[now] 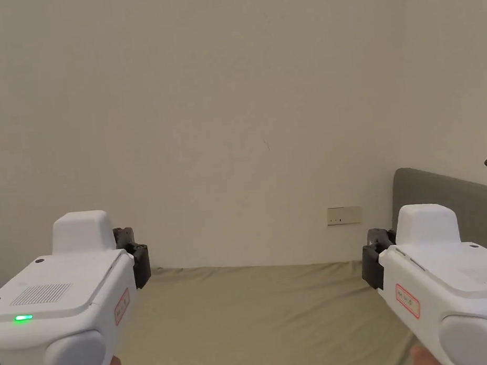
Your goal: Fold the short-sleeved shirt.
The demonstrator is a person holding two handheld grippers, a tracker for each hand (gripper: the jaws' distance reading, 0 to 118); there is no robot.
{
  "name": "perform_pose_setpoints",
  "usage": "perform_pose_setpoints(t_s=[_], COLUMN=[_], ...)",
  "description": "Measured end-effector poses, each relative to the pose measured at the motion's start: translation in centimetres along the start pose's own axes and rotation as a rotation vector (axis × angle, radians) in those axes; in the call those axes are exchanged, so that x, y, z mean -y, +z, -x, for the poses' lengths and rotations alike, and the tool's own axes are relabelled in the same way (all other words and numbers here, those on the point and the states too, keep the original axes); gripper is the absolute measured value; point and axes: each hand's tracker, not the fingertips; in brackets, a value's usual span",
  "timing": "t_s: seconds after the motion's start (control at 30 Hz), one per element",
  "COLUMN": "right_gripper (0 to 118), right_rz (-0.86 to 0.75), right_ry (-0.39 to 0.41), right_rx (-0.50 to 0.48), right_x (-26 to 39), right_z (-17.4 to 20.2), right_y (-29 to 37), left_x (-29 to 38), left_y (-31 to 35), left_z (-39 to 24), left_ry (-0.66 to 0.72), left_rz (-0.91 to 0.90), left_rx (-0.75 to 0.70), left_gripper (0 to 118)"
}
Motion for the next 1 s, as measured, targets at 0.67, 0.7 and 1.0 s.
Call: perform_pose_setpoints(t_s=[0.67, 0.7, 1.0], right_gripper=[0, 0, 0], right_rz=[-0.010, -0.008, -0.003], right_ry=[0.022, 0.021, 0.033], right_rx=[-0.014, -0.016, -0.023], right_x=[-0.1, -0.1, 0.2], right_z=[0.3, 0.3, 0.6], right_y=[0.6, 0.6, 0.7], left_x=[-0.1, 0.1, 0.2], left_y=[-0.1, -0.1, 0.0], left_z=[-1.1, -1.1, -1.4], left_ry=[-0.012, -0.013, -0.040], left_rz=[0.047, 0.048, 0.061], left_rx=[0.026, 0.023, 0.023], left_gripper=[0, 0, 0])
